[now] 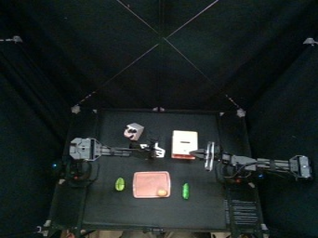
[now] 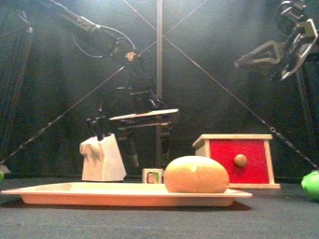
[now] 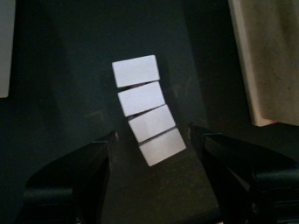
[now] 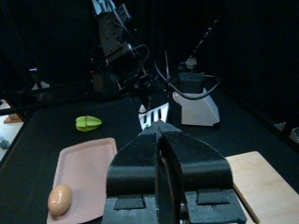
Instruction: Grab sushi roll
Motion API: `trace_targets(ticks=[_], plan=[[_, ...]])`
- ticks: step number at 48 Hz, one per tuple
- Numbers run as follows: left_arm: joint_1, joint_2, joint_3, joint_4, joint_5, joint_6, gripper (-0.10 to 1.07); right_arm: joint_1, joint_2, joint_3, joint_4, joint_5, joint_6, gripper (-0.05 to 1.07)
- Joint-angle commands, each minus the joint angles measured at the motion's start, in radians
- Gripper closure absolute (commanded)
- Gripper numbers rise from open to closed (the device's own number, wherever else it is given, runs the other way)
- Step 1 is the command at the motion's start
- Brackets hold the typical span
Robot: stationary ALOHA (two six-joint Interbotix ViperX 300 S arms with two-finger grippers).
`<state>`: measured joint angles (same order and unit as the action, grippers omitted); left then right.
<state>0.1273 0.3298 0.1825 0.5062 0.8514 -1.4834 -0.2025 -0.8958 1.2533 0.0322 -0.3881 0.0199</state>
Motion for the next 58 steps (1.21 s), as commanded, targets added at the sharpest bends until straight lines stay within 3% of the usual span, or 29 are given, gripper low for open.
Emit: trace_targets(ticks=[1,38,58], plan=[[0.014,-0.002,-0.032,-0.005,-0.003,-0.003,0.01,-0.008,0.005,-0.009,0.002,-0.005,-0.002,1.01],[0.063,0.048,-0.048,-0.044,-0.021,0.0,0.03,-0.029,0.008,-0.009,0.0,0.005,-0.002,1.01],[0.06,0.049,-0.044,-0.044,-0.021,0.009,0.36,-0.031,0.009,-0.009,0.002,0.005,-0.002,1.01]])
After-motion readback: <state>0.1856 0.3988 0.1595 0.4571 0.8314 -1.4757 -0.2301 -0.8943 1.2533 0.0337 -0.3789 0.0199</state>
